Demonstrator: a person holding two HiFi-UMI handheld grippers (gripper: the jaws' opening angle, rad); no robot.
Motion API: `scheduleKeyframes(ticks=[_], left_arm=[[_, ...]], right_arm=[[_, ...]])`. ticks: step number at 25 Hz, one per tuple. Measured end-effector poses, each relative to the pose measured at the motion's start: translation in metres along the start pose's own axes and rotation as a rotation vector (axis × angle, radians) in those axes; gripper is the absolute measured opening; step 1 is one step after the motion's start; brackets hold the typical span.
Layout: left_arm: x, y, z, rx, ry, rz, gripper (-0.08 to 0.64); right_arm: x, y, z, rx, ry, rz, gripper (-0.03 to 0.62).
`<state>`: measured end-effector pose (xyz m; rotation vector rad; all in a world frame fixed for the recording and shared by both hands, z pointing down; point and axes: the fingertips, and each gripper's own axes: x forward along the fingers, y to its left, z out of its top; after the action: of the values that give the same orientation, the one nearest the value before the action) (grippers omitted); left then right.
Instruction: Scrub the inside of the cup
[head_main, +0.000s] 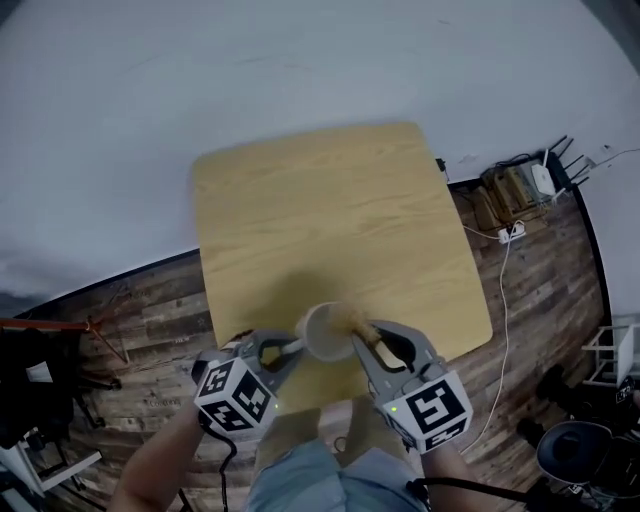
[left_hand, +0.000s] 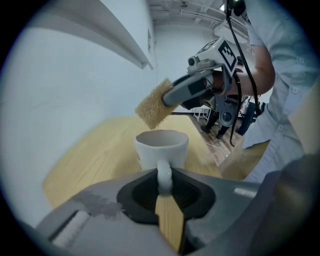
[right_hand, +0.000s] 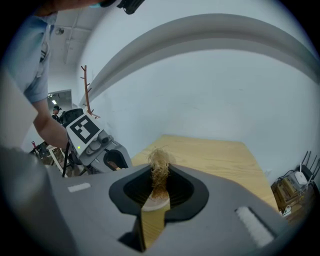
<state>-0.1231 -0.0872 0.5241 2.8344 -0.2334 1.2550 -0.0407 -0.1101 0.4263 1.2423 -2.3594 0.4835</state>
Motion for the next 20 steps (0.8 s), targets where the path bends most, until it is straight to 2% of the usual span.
scheduleKeyframes(ticks=[3,7,12,16,20], left_arm=[[-0.001,-0.001,0.004,0.007,0.054,0.001,0.071],[0.001,-0.002,0.012,0.014,0.126,0.021,0.071],[0.003,-0.004,0.025,0.080,0.232,0.052,0.071],[0.006,-0.002,0.033,0.059,0.289,0.055,0.071],[0.010,-0.002,0.040,0.062,0.336,0.048,0.071]], right_arm=[[-0.009,-0.004,0.006,-0.017,-0.018,0.026,0.063],[-0.017,-0.011,-0.001,-0.042,-0.026,0.117,0.063],[-0.017,-0.016,-0.009,-0.071,-0.010,0.228,0.063],[-0.018,-0.014,-0.012,-0.105,0.017,0.345,0.063],[-0.011,-0.018,-0.024,-0.126,0.068,0.424,0.062]])
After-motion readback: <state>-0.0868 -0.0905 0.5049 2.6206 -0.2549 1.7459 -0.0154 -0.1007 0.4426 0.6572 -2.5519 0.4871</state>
